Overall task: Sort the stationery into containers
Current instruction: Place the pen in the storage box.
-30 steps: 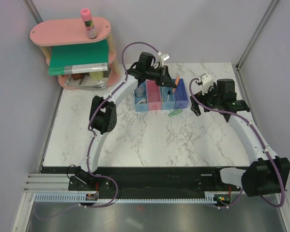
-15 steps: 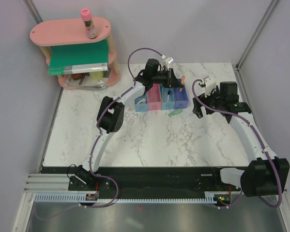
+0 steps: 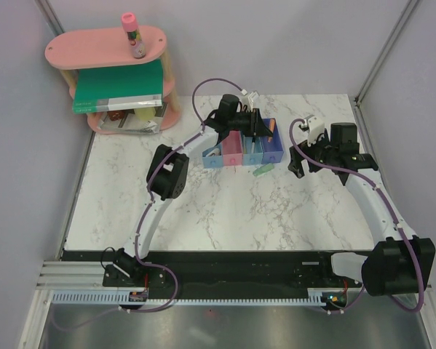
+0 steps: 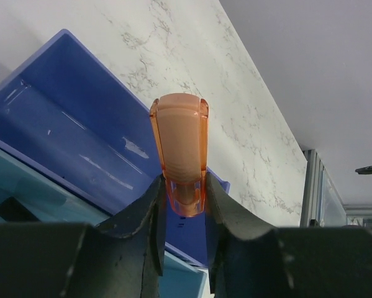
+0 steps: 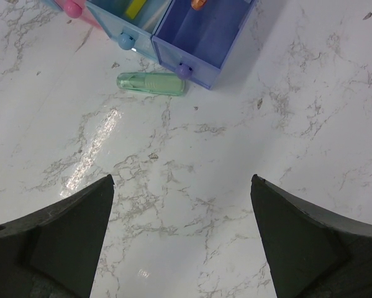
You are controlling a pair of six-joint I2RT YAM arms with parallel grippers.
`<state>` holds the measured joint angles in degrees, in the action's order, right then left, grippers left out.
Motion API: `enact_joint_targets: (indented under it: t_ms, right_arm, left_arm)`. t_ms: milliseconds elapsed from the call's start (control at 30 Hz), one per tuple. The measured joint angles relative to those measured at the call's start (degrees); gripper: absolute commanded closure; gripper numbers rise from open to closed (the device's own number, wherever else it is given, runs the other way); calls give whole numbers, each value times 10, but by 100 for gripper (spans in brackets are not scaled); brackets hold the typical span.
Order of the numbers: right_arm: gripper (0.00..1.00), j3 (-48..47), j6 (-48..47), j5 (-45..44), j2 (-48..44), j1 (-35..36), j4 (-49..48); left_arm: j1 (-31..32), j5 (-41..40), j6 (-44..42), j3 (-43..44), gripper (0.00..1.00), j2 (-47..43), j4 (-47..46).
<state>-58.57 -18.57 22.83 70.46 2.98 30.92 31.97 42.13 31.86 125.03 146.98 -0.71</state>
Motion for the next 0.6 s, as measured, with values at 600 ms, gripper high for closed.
enact_joint_targets:
  t_ms: [600]
  right_arm:
    - [2, 0, 5, 9, 0, -2, 2]
  left_arm:
    - [0, 5, 0, -5, 55, 8, -7]
